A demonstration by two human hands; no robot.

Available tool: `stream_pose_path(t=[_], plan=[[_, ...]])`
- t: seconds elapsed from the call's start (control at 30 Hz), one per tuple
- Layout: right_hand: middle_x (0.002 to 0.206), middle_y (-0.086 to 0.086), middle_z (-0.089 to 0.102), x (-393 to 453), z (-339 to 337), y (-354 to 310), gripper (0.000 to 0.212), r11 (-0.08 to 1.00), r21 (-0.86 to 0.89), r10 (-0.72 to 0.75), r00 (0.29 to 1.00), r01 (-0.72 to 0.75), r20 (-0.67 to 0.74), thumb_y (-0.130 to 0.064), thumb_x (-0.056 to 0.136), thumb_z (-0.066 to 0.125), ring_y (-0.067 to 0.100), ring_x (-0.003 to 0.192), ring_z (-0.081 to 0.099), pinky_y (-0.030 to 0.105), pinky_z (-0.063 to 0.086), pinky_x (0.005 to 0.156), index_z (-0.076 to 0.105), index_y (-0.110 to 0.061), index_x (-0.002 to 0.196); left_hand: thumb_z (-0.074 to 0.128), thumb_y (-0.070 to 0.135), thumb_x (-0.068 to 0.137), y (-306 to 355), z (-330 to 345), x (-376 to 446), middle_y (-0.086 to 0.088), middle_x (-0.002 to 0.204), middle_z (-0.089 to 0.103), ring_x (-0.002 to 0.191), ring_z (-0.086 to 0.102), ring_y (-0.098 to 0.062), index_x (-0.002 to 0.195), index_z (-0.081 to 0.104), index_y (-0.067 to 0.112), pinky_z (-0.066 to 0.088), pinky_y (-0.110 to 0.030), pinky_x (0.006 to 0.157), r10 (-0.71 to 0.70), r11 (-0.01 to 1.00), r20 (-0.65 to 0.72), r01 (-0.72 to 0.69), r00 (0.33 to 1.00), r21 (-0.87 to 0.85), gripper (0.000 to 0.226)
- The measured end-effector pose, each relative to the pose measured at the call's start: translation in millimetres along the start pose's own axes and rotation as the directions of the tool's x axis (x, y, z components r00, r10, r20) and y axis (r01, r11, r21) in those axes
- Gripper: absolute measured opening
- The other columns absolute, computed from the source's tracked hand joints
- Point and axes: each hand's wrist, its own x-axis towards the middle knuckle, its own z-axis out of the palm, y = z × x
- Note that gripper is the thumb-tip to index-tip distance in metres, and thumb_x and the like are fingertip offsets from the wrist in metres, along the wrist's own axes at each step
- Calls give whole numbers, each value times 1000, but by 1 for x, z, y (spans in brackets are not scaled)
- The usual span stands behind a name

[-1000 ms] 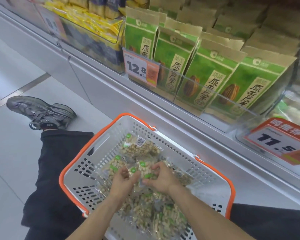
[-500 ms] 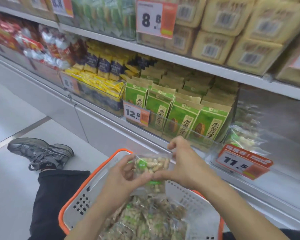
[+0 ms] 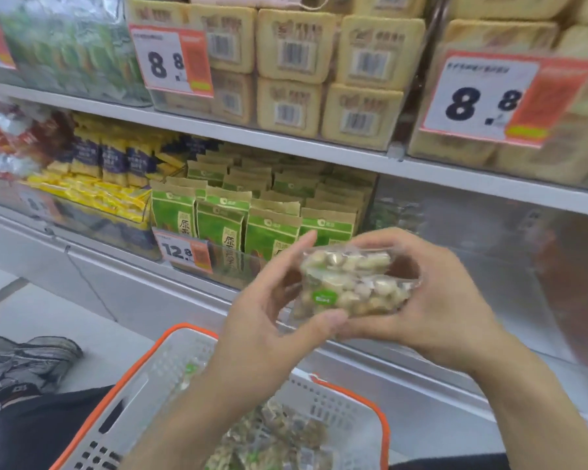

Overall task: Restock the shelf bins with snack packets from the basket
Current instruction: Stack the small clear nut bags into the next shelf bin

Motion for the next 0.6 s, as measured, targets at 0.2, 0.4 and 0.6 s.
stream_pose_path(t=[0.2, 0.4, 0.6], plan=[[105, -24, 66, -19, -45, 25, 63, 962, -272, -92, 943, 2, -320, -27, 56, 94, -4, 98, 63, 4, 43, 82, 61, -34, 110, 65, 50, 87, -13, 37, 25, 26, 152, 18, 141, 17, 10, 151, 19, 45, 21, -11, 110, 143, 854, 44, -146, 989, 499, 79], [95, -20, 67, -31, -79, 76, 68, 920, -195, 224, 865, -339, -448, -22, 48, 98, -10, 85, 64, 7, 48, 76, 62, -35, 104, 58, 66, 82, -61, 60, 38, 7, 161, 15, 145, 12, -7, 158, 4, 25, 11, -27, 120, 25, 760, 84, -74, 996, 646, 102], [87, -3, 72, -4, -101, 126, 51, 835, 95, 513, 702, -543, -494, -1, 53, 94, -7, 63, 67, 11, 52, 58, 68, -9, 96, 56, 65, 84, -86, 69, 44, -2, 128, 55, 119, 47, -19, 149, 32, 9, 19, -30, 111, 202, 590, 36, -151, 979, 793, 90]])
